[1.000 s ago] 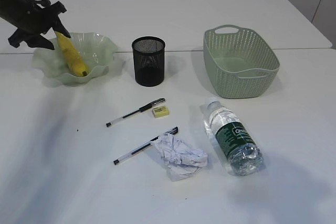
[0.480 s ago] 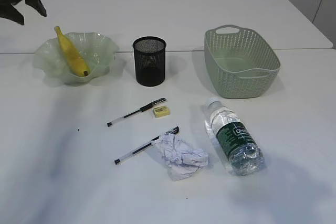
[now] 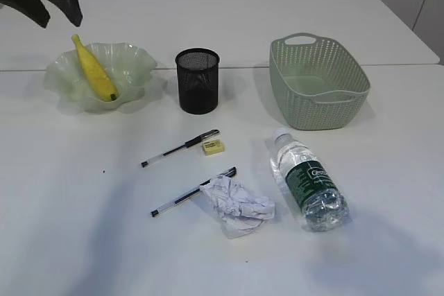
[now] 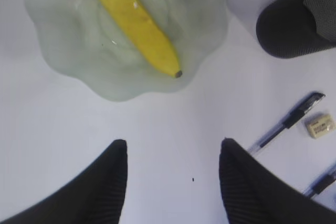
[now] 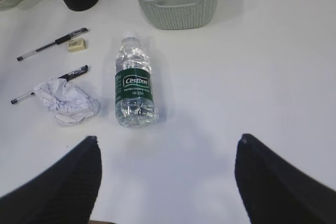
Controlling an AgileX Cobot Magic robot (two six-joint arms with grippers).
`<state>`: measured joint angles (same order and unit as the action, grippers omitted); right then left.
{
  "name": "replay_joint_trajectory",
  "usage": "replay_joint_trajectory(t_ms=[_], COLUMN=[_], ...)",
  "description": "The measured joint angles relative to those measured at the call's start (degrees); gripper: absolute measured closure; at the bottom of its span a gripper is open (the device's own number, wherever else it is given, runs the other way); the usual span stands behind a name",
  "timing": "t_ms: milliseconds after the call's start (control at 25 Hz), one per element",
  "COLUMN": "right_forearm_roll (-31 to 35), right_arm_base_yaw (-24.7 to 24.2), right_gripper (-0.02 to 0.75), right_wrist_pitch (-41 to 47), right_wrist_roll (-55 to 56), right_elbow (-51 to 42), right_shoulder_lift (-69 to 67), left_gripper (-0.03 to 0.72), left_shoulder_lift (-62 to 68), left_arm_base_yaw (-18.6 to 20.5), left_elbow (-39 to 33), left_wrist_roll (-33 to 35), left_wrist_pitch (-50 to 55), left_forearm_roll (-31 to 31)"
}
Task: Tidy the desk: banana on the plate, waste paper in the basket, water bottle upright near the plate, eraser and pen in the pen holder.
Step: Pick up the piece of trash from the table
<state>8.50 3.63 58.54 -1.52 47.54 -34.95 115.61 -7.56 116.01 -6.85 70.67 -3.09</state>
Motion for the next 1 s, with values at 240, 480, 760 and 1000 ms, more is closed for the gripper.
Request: replay_joint_trajectory(t_ms=[240,480,760,1000], right_forearm_roll=[0.25,1.54,1.94,2.07], right_arm_base_yaw=[0.00,0.00,0.00,0.00], right_gripper=[0.151,0.151,0.151,0.153], right_wrist_pitch=[2.67,2.80,3.26,3.89], right_wrist_roll=[0.00,0.00,0.00,-0.70], right_elbow=[0.00,0.00,0.00,0.00], right_shoulder_lift=[0.00,0.00,0.00,-0.09], left_gripper=[0.294,0.295,0.296,0.297], left_shoulder_lift=[-7.75,-22.27,-37.51,-49.07], left_arm_base_yaw=[-0.01,-0.01,-0.01,-0.01], left_elbow=[-10.80,-26.87,-47.07,-62.51], left_wrist_roll=[2.25,3.04,3.04,3.14], left_wrist_pitch=[0.21,-3.74,-7.55,-11.05], left_forearm_roll=[0.08,-2.33,-6.00,-10.57])
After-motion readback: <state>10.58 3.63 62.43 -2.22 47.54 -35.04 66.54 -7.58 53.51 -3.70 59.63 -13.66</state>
